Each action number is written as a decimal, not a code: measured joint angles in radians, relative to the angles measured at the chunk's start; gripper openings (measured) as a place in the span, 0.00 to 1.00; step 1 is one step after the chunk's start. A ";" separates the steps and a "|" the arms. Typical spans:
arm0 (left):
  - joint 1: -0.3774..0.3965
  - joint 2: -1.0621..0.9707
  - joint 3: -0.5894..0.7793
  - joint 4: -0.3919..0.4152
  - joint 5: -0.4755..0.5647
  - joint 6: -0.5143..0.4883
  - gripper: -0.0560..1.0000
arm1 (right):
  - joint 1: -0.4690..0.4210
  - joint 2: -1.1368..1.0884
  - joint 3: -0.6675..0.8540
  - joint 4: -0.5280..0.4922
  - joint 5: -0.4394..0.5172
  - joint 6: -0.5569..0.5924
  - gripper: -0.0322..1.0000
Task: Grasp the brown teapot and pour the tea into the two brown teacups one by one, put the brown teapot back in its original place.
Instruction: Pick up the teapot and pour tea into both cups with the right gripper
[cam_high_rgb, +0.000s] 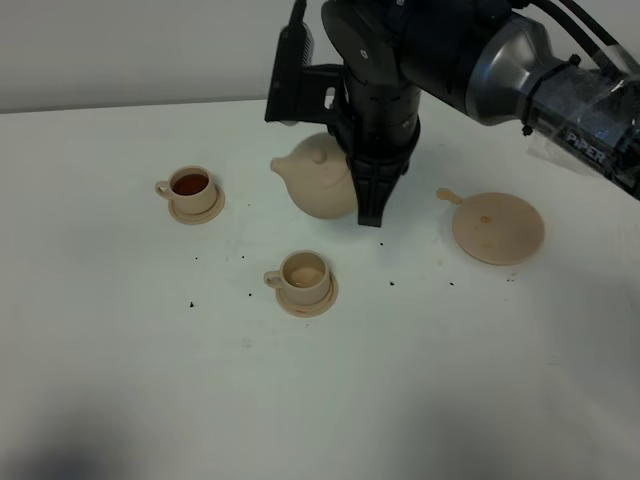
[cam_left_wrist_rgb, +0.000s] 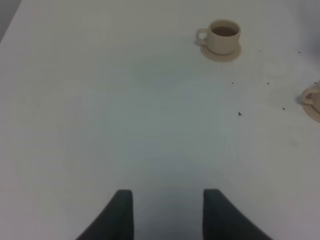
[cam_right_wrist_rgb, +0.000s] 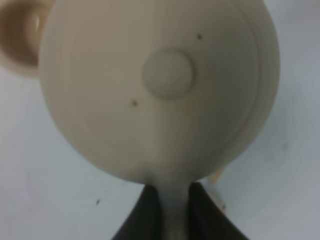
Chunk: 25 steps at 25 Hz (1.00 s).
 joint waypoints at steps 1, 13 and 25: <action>0.000 0.000 0.000 0.000 0.000 0.000 0.41 | 0.000 -0.018 0.047 -0.005 -0.001 0.007 0.15; 0.000 0.000 0.000 0.000 0.000 0.000 0.41 | 0.069 -0.185 0.493 -0.214 -0.261 0.167 0.15; 0.000 0.000 0.000 0.000 0.000 0.000 0.41 | 0.138 -0.102 0.550 -0.442 -0.357 0.302 0.15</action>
